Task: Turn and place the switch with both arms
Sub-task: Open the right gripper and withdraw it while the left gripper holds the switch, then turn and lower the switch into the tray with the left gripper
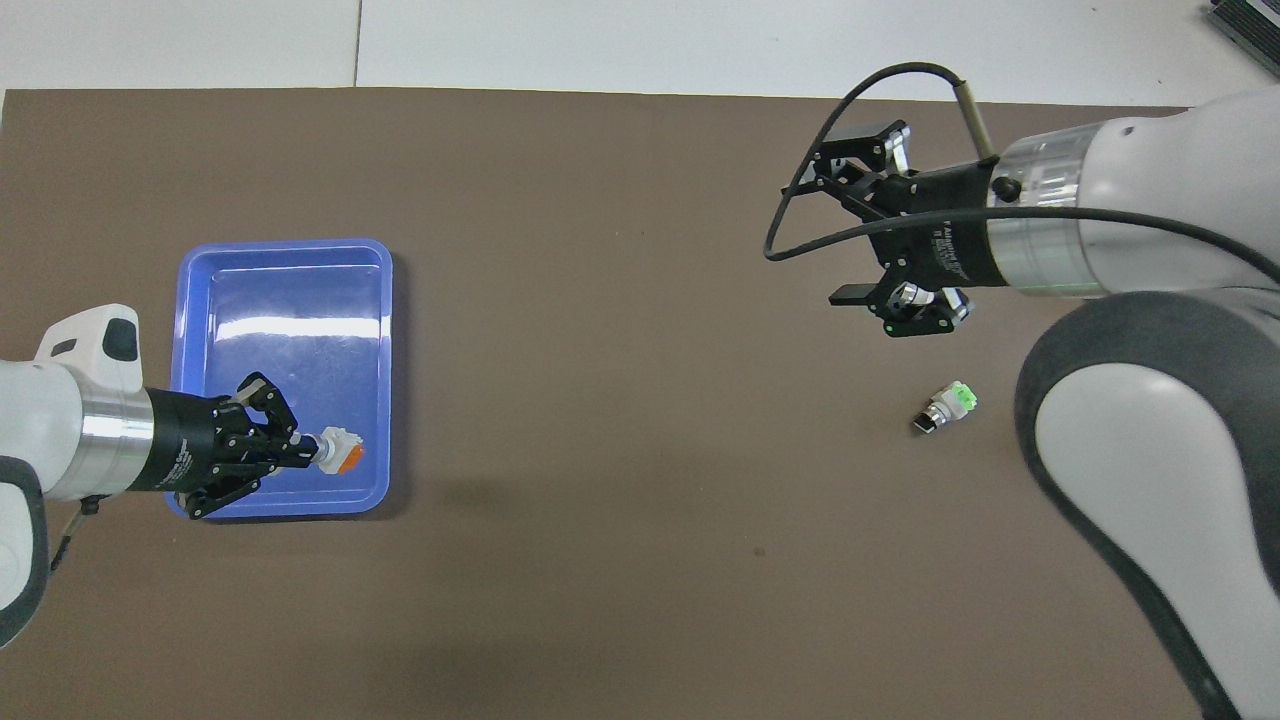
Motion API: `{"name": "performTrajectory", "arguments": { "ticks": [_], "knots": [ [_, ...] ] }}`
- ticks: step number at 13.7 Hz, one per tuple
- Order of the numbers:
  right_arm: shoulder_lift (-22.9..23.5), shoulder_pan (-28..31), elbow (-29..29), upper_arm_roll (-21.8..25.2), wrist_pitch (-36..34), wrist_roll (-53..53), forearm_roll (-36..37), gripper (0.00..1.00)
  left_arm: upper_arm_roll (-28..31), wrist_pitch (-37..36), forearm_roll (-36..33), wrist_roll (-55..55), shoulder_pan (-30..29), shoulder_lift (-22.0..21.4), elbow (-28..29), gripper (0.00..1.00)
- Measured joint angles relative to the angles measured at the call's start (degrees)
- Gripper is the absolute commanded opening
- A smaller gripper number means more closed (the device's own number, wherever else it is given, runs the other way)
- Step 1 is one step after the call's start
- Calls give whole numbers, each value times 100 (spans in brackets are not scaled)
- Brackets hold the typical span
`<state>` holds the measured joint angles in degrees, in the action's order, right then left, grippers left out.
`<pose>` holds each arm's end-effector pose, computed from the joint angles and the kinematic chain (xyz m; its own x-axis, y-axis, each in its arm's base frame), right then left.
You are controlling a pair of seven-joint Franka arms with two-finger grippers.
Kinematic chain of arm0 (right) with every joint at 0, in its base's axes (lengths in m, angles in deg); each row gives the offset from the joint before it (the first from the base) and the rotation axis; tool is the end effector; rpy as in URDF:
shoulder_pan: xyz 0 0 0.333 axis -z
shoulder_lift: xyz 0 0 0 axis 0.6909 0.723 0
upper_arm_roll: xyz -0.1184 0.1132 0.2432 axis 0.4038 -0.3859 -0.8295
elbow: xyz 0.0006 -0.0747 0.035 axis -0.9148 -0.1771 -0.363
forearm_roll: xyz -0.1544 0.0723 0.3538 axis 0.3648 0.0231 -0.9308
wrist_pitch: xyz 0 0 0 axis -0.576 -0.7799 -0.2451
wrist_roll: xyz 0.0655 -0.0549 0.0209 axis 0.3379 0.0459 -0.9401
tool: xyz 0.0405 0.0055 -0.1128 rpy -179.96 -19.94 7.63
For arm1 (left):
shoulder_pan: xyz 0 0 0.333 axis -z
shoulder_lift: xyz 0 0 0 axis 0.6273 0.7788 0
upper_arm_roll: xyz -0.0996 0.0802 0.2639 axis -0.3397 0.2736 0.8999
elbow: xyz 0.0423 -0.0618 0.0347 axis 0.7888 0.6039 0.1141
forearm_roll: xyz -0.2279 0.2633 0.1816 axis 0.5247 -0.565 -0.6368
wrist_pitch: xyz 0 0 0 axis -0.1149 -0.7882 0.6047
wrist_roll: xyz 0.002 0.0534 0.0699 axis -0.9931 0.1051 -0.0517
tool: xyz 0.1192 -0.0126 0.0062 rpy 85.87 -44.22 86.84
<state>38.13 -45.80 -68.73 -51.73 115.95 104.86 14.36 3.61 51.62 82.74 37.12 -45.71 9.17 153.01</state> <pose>0.5908 0.1702 0.5714 0.6267 -0.7313 -0.2691 -0.7550 -0.4842 -0.4422 0.4634 -0.0743 0.4524 0.6464 0.7151 -0.2660 0.7612 -0.6279 0.1621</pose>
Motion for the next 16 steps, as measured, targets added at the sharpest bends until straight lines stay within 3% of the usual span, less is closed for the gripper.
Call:
{"name": "performTrajectory", "arguments": {
  "ticks": [3,6,8,9,10,12,14,16],
  "knots": [
    [-15,375,-15,7,-390,-1154,787,100,-21,740,-562,-598,-3,159,461,0],
    [-68,314,-21,-55,-738,-1598,1981,100,-64,1473,-1128,-980,-2,684,522,0],
    [-125,321,-22,-46,-964,-2262,2333,100,-59,1664,-1179,-1415,-5,896,519,22],
    [-161,328,-22,-10,-1079,-2625,2430,100,-57,1679,-1186,-1620,-7,922,516,39],
    [-195,344,-22,26,-1142,-2931,2558,100,-58,1672,-1190,-1784,-7,921,516,64],
    [-281,440,-22,70,-1311,-3539,2754,100,-68,1670,-1195,-2098,-6,919,496,72],
    [-391,466,-22,234,-1537,-4064,2800,100,-72,1670,-1196,-2389,-6,904,351,93],
    [-483,306,-22,669,-1707,-4508,2801,100,-71,1658,-1203,-2746,-6,866,60,98]
  ]
}}
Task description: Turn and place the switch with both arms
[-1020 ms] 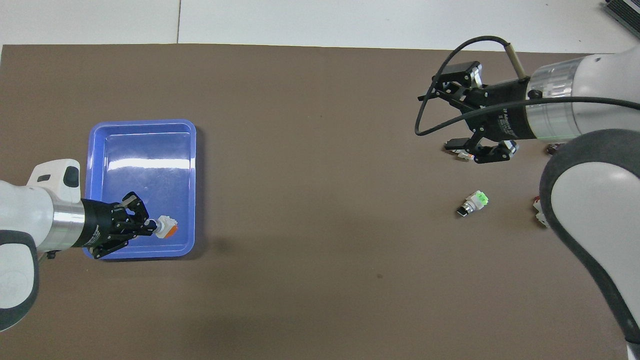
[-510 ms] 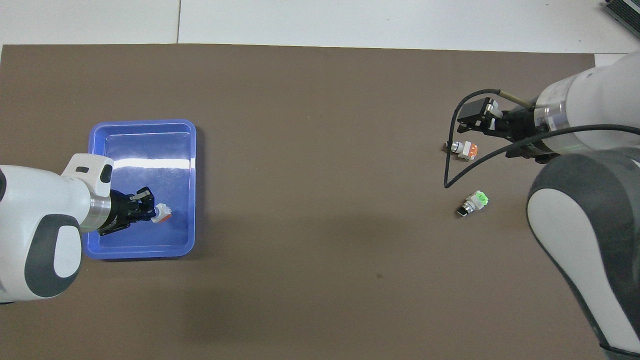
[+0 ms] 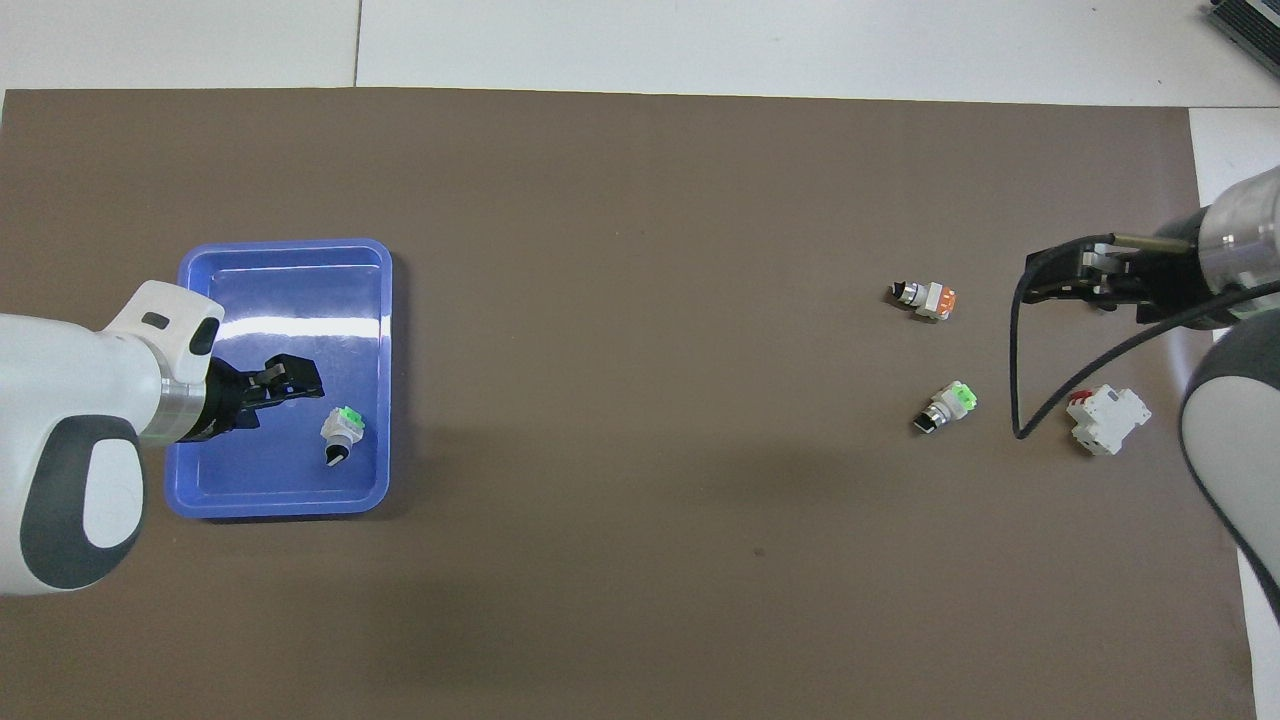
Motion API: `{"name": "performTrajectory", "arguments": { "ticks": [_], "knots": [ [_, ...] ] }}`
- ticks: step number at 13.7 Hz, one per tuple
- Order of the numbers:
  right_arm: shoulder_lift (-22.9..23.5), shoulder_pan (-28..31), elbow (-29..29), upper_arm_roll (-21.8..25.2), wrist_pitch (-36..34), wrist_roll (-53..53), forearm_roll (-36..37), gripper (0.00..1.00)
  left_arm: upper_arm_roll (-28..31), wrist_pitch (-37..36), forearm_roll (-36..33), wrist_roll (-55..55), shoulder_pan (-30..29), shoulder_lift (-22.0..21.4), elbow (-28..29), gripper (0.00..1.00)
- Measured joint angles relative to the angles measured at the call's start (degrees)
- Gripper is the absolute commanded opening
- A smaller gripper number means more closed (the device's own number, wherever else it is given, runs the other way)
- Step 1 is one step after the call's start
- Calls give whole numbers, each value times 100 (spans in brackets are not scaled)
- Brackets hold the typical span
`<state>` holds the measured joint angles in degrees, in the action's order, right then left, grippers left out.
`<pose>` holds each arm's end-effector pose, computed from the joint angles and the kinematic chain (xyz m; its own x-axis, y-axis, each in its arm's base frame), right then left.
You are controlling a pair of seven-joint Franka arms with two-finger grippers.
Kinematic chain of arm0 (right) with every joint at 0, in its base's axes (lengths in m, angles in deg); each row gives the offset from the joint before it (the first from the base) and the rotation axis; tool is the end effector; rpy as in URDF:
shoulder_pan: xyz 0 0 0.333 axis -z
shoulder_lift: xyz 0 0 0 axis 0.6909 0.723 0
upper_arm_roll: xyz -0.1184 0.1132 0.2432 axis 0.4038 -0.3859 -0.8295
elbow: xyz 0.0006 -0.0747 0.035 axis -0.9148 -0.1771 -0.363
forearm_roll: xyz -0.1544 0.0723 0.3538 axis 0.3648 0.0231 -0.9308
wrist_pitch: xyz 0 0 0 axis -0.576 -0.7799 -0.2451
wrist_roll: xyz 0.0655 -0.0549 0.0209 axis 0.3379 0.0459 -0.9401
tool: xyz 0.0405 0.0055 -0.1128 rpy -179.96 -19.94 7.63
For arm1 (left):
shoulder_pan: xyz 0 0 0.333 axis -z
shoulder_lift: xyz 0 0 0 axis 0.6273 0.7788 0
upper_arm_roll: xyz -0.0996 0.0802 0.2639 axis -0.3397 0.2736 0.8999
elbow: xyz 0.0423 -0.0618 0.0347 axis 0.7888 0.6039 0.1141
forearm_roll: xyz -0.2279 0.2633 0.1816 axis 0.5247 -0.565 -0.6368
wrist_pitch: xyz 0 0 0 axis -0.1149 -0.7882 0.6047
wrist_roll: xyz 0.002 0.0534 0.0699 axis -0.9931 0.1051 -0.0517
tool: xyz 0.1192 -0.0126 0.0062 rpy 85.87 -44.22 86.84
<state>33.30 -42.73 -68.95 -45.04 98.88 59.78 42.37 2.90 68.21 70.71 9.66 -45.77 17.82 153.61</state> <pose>0.5619 0.0326 0.5779 0.9813 -0.1776 0.0745 -0.1785 -0.9839 0.0058 0.5081 -0.0572 0.3971 0.9472 0.3197 0.0268 0.3128 -0.9389 0.1436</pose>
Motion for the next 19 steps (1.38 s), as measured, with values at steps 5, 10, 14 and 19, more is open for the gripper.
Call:
{"name": "performTrajectory", "arguments": {
  "ticks": [5,10,14,19],
  "knots": [
    [-53,-449,229,753,-512,-533,-2,100,-5,-150,-9,-1659,1,-49,-693,99],
    [-56,-535,335,752,-739,-533,-4,100,18,-1398,-17,-2159,-9,47,-2115,100],
    [-58,-633,419,767,-1181,-746,-4,100,10,-2456,-832,-2189,-6,379,-3313,100],
    [-58,-518,456,832,-1165,-1003,-4,100,-18,-2864,-1033,-2209,-3,571,-3702,100]
  ]
}}
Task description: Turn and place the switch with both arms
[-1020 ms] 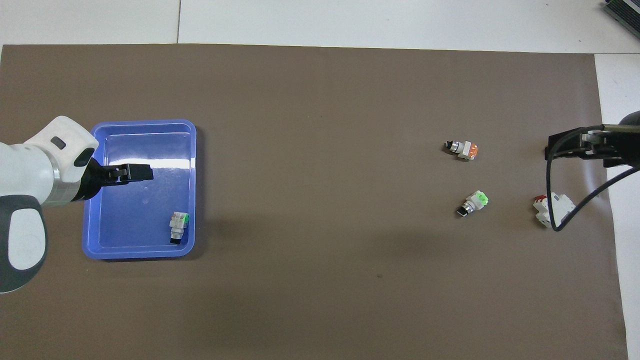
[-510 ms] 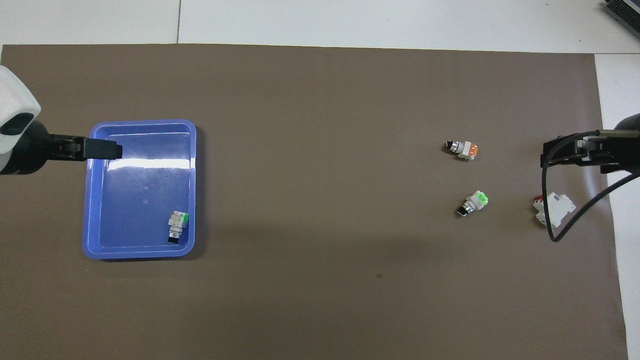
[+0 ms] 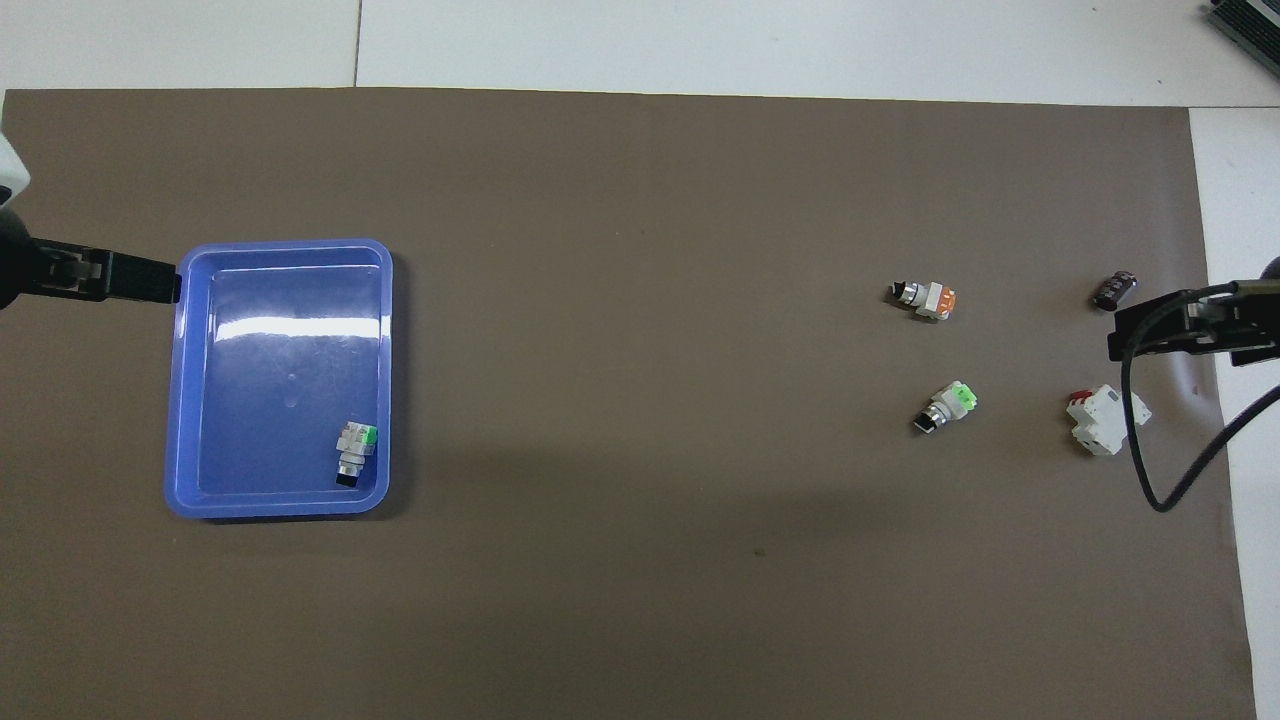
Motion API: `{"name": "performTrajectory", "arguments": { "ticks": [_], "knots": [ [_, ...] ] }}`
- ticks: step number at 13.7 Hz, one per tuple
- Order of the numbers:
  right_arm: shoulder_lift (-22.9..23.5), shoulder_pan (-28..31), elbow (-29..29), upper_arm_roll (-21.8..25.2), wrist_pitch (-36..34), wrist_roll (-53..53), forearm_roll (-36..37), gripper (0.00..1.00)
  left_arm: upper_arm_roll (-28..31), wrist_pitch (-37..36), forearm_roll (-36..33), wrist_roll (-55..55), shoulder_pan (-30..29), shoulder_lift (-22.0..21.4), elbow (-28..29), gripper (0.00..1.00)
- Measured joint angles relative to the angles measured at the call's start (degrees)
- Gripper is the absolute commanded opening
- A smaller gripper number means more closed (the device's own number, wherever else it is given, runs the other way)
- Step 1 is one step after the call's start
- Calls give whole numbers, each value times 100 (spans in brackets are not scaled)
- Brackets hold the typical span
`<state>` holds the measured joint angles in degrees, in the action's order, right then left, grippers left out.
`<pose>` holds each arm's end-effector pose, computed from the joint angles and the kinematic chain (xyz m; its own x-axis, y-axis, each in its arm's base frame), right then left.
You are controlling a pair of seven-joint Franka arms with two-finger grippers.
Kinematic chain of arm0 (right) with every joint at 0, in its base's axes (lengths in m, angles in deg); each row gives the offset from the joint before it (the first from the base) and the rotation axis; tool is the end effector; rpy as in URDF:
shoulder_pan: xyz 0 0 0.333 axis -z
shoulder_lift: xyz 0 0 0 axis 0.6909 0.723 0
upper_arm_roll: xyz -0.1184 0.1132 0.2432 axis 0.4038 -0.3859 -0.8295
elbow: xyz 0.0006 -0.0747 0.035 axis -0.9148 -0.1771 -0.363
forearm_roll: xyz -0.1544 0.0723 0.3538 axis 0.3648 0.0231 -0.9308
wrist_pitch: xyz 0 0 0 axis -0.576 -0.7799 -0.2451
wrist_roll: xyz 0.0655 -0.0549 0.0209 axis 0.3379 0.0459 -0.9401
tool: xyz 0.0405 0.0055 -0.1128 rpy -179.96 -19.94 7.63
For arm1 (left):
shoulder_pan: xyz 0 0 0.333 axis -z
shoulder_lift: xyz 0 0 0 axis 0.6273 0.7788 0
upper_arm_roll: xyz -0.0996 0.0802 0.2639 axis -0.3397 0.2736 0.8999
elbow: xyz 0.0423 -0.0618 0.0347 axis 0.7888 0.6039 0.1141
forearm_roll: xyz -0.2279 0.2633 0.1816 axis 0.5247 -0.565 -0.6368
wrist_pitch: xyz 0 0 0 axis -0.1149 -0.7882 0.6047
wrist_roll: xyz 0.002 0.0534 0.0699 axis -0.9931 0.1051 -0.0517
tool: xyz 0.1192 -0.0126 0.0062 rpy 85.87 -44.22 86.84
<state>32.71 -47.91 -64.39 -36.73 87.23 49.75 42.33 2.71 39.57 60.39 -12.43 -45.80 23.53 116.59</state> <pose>0.5390 0.0008 0.6030 0.9972 -0.0625 -0.0410 -0.0616 -0.9978 0.0234 0.5531 -0.0561 0.6086 0.9786 -0.1647 0.1233 -0.1643 -0.9863 -0.0133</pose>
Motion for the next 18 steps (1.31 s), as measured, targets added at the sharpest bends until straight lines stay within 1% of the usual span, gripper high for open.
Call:
{"name": "performTrajectory", "arguments": {
  "ticks": [3,4,5,7,8,9,12,18],
  "knots": [
    [7,-13,-14,-5,108,0,0,100,18,-486,-10,-10,7,18,-107,100],
    [7,-13,-14,-5,112,0,0,100,92,-570,-11,-19,91,17,-132,100],
    [7,-13,-14,-6,123,0,0,100,351,-616,-14,-20,355,17,-144,100],
    [7,-14,-14,-11,134,0,0,100,1128,-645,-14,-31,1025,18,-147,100],
    [7,-15,-14,-14,134,0,0,100,1353,-672,-13,-57,1222,18,-148,100],
    [7,-15,-14,-16,135,0,0,100,1447,-734,-13,-65,1349,18,-153,100],
    [7,-18,-14,-27,138,-1,0,100,1463,-968,-6,-62,1488,19,-237,100],
    [0,-17,-14,-27,138,-2,0,100,1467,-1250,0,-54,1479,28,-458,100]
  ]
}}
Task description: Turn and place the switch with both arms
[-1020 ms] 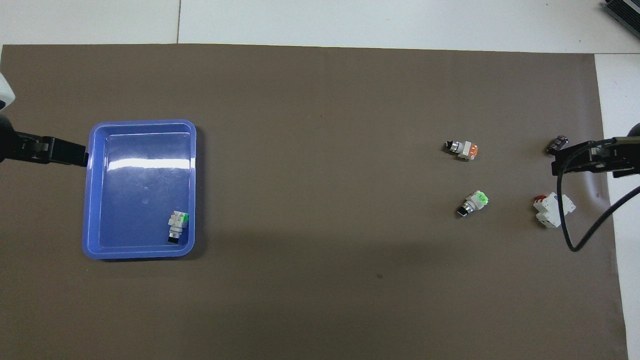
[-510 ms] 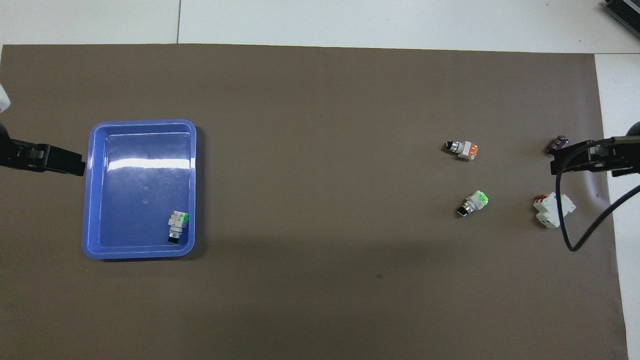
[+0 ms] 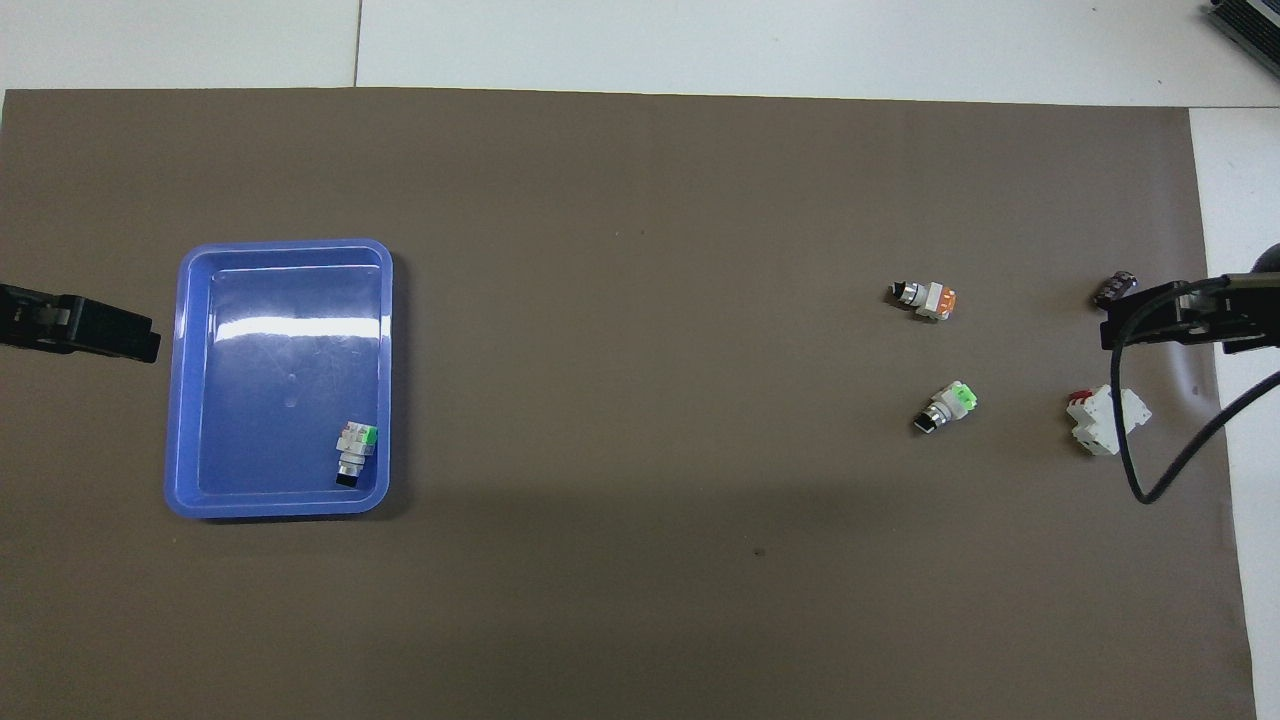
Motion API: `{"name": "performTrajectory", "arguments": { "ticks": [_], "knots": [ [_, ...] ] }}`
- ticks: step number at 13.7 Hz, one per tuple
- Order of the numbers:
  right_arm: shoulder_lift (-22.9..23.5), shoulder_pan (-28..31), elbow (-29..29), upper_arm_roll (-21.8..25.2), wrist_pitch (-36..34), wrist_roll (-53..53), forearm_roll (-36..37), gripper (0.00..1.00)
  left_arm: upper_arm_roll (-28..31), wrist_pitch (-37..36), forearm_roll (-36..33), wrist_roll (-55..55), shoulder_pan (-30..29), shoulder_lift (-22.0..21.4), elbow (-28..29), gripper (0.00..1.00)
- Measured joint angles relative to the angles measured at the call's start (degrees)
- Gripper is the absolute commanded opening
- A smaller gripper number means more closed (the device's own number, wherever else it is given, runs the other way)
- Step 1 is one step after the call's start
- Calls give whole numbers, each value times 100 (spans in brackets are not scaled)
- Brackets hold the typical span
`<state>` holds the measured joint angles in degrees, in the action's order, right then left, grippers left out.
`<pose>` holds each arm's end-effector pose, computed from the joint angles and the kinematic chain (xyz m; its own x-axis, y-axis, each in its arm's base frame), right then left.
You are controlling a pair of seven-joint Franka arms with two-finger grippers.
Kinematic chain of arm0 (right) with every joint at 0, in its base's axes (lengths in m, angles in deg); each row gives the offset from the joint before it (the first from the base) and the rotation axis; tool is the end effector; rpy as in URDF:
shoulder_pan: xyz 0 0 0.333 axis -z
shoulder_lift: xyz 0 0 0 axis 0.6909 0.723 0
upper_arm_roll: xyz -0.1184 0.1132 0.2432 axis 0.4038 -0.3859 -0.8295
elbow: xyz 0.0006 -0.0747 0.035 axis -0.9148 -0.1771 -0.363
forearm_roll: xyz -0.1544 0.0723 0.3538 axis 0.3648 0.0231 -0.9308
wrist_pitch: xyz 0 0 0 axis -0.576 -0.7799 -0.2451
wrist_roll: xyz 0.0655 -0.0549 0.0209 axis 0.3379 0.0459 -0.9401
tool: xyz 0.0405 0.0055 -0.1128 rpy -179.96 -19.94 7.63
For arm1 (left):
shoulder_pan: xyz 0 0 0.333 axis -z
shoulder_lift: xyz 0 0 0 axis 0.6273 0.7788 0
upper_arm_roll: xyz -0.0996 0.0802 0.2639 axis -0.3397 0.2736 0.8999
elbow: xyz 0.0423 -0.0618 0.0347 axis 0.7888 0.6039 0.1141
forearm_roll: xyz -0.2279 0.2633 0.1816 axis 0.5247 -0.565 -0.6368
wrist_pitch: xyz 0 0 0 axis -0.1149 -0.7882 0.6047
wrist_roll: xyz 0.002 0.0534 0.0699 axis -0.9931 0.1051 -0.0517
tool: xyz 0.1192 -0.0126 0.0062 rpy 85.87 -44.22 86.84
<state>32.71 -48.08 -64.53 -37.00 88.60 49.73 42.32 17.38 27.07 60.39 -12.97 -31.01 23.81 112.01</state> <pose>0.5418 0.0050 0.6039 0.9983 -0.0540 -0.0196 -0.0536 -0.9983 0.0218 0.5304 -0.0524 0.6237 0.9841 -0.1768 -0.0175 -0.1767 -0.9842 0.0068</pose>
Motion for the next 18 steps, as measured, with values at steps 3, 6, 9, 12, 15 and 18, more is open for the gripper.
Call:
{"name": "performTrajectory", "arguments": {
  "ticks": [3,6,9,12,15,18],
  "knots": [
    [-9,20,0,5,0,0,-29,100,-211,-97,0,19,-132,0,-45,100],
    [-16,22,0,5,0,0,-54,100,-296,-211,0,28,-236,-1,-56,100],
    [-24,22,0,5,0,0,-55,100,-394,-368,-2,28,-411,-5,-68,100],
    [-26,20,0,4,0,0,-56,100,-420,-368,-1,28,-462,-5,-71,100],
    [-27,20,0,4,0,0,-56,100,-414,-368,-4,28,-485,-5,-73,100],
    [-27,20,0,4,0,0,-56,100,-413,-368,-4,28,-522,-5,-98,100]
  ]
}}
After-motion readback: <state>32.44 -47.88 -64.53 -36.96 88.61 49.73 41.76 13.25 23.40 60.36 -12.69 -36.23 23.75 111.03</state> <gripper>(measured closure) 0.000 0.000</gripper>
